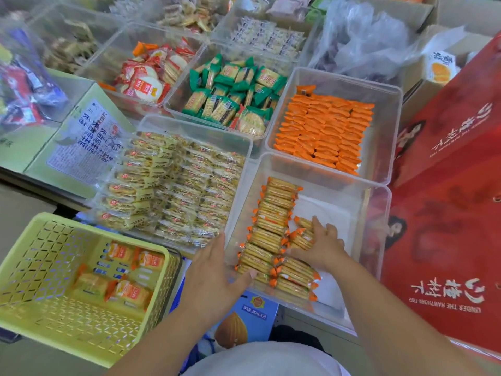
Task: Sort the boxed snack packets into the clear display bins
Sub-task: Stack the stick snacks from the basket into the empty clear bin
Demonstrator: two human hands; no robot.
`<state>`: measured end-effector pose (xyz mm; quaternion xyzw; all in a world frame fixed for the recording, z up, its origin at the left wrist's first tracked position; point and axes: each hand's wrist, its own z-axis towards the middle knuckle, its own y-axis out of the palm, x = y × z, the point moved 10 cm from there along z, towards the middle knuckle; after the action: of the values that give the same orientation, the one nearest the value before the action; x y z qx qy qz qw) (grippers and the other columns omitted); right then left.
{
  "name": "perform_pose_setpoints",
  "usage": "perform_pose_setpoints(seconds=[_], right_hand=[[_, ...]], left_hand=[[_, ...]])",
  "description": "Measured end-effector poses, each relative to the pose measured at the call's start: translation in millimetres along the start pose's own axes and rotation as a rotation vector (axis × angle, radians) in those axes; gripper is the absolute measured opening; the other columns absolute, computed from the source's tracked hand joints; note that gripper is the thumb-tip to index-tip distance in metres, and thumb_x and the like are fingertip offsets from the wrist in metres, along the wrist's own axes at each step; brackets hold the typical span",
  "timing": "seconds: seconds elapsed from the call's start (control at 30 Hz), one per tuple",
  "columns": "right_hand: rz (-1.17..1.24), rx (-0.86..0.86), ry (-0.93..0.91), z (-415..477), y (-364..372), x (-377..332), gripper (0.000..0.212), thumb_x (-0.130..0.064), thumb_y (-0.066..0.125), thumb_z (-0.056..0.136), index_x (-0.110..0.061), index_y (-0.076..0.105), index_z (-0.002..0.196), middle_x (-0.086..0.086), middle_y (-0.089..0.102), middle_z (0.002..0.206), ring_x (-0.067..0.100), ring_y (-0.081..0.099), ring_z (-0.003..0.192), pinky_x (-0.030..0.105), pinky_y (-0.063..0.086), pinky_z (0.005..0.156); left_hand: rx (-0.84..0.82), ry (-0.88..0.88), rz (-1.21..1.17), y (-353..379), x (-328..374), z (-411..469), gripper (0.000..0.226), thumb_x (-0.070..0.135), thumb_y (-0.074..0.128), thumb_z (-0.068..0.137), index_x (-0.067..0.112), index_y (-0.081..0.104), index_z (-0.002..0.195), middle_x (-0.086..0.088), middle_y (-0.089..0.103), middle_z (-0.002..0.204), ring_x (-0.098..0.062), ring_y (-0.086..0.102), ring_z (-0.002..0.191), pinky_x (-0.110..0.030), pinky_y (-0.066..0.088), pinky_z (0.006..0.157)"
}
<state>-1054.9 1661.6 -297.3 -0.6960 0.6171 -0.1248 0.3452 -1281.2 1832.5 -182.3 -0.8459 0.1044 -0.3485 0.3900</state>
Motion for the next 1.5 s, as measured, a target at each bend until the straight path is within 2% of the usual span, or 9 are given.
perform_pose_setpoints(seconds=[0.2, 0.33, 0.5, 0.67, 0.83, 0.93, 1.1, 1.3, 1.5], right_hand=[[-0.017, 0.069, 0.04, 1, 1, -1, 0.067, -0.055, 0.044, 0.1, -0.036, 0.015, 0.158, 0.012, 0.007, 0.16, 0.045, 0.029, 0.137, 0.045, 0.035, 0.108], [0.013, -0.004, 0.08, 1, 5, -4, 0.059, -0.048, 0.037, 0.104, -0.042, 0.013, 0.157, 0.015, 0.008, 0.156, 0.043, 0.035, 0.135, 0.049, 0.049, 0.101], [0.128, -0.035, 0.028, 2, 4, -19, 0.062, -0.03, 0.043, 0.104, -0.034, 0.015, 0.159, 0.019, 0.019, 0.159, 0.038, 0.035, 0.14, 0.048, 0.046, 0.103], [0.239, 0.026, 0.051, 3, 2, -17, 0.074, -0.03, 0.048, 0.102, -0.02, 0.004, 0.161, 0.012, 0.053, 0.136, 0.028, 0.063, 0.1, 0.035, 0.052, 0.074], [0.118, 0.063, 0.135, -1, 0, -3, 0.06, -0.037, 0.047, 0.101, -0.029, 0.025, 0.156, 0.017, 0.026, 0.146, 0.041, 0.046, 0.124, 0.037, 0.045, 0.091], [0.138, 0.086, 0.084, 1, -3, -4, 0.062, -0.041, 0.053, 0.098, -0.025, 0.032, 0.154, 0.019, 0.04, 0.143, 0.038, 0.05, 0.123, 0.036, 0.047, 0.091], [0.139, 0.163, -0.014, -1, -10, -19, 0.089, -0.042, 0.061, 0.096, -0.015, 0.006, 0.162, 0.014, 0.044, 0.152, 0.034, 0.053, 0.128, 0.032, 0.043, 0.083], [0.037, 0.136, 0.024, -8, -1, -20, 0.089, -0.055, 0.059, 0.091, -0.016, 0.014, 0.157, 0.013, 0.033, 0.152, 0.036, 0.037, 0.137, 0.047, 0.044, 0.102], [-0.016, 0.113, 0.046, -20, 7, -20, 0.11, -0.065, 0.058, 0.087, -0.016, -0.008, 0.16, 0.007, 0.006, 0.168, 0.034, 0.01, 0.153, 0.054, 0.028, 0.116]], left_hand=[[0.005, -0.003, -0.033, 0, 0, 0, 0.105, 0.07, 0.056, 0.09, 0.021, 0.001, 0.165, 0.004, 0.01, 0.172, -0.018, 0.007, 0.158, -0.036, 0.013, 0.125], [0.005, -0.008, -0.048, 2, -1, 0, 0.105, 0.069, 0.058, 0.09, 0.021, 0.003, 0.165, 0.004, 0.011, 0.172, -0.018, 0.007, 0.158, -0.036, 0.014, 0.124], [0.014, -0.022, -0.083, 3, -2, 1, 0.105, 0.068, 0.061, 0.089, 0.023, 0.005, 0.165, 0.005, 0.013, 0.171, -0.019, 0.008, 0.157, -0.038, 0.017, 0.124], [0.009, -0.029, -0.103, 5, -3, 3, 0.106, 0.068, 0.062, 0.088, 0.024, 0.004, 0.165, 0.005, 0.013, 0.171, -0.018, 0.008, 0.157, -0.039, 0.018, 0.124], [0.009, -0.023, -0.11, 6, -4, 3, 0.105, 0.068, 0.062, 0.088, 0.024, 0.005, 0.165, 0.005, 0.013, 0.171, -0.017, 0.007, 0.157, -0.038, 0.017, 0.124], [0.01, -0.017, -0.114, 6, -4, 3, 0.105, 0.067, 0.062, 0.088, 0.025, 0.005, 0.165, 0.006, 0.012, 0.171, -0.016, 0.007, 0.157, -0.037, 0.016, 0.124], [0.019, -0.017, -0.101, 6, -4, 3, 0.105, 0.066, 0.063, 0.088, 0.024, 0.006, 0.165, 0.005, 0.014, 0.171, -0.017, 0.009, 0.157, -0.037, 0.018, 0.124], [0.006, -0.014, -0.073, 4, -2, 3, 0.105, 0.067, 0.062, 0.089, 0.024, 0.004, 0.165, 0.005, 0.013, 0.171, -0.018, 0.008, 0.157, -0.039, 0.017, 0.124], [0.126, 0.105, -0.044, -21, 10, -15, 0.089, 0.061, 0.065, 0.09, 0.025, 0.026, 0.161, 0.007, 0.031, 0.164, -0.016, 0.023, 0.15, -0.036, 0.026, 0.123]])
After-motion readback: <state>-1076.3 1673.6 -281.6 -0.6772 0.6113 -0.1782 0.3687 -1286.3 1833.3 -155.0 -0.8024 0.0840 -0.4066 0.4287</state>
